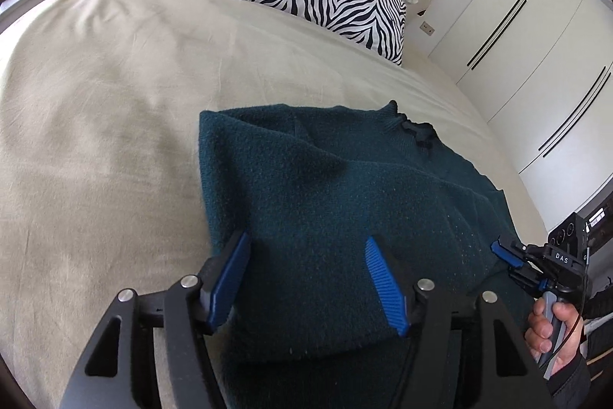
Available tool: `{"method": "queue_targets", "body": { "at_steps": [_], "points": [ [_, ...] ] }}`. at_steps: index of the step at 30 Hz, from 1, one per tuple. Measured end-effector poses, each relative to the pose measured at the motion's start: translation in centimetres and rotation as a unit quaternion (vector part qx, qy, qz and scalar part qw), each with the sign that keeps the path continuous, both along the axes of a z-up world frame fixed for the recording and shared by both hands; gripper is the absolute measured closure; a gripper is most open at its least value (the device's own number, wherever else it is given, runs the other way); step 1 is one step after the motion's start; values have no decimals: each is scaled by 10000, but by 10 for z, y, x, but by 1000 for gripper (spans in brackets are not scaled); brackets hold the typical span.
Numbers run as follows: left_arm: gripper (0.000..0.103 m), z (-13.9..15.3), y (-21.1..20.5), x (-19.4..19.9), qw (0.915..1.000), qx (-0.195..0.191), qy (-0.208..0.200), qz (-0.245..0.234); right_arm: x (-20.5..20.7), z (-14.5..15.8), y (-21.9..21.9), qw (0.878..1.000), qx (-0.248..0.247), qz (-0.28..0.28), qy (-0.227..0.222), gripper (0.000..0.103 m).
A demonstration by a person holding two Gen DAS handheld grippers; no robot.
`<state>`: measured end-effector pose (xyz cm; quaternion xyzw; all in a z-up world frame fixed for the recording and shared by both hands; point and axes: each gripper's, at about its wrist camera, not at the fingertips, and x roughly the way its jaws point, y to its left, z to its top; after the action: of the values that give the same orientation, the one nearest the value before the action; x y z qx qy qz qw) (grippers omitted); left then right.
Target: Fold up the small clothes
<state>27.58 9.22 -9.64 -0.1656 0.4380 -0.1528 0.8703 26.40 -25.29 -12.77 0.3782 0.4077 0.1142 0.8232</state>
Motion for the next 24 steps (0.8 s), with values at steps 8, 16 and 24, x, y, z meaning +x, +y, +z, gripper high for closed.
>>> {"method": "queue_targets", "body": {
  "at_steps": [8,16,24],
  "points": [
    [26,29,35,-117,9995,-109,44,283,-112,36,-49,9960,-396,-804,42,49],
    [26,10,37,-235,9932,-642,966,113,-239,65,-81,9898,-653,-1266,-18,37],
    [26,9,29,-299,9892,-795,1232,-28,-317,56,-101,9853,-862,-1428,375,37]
  ]
}}
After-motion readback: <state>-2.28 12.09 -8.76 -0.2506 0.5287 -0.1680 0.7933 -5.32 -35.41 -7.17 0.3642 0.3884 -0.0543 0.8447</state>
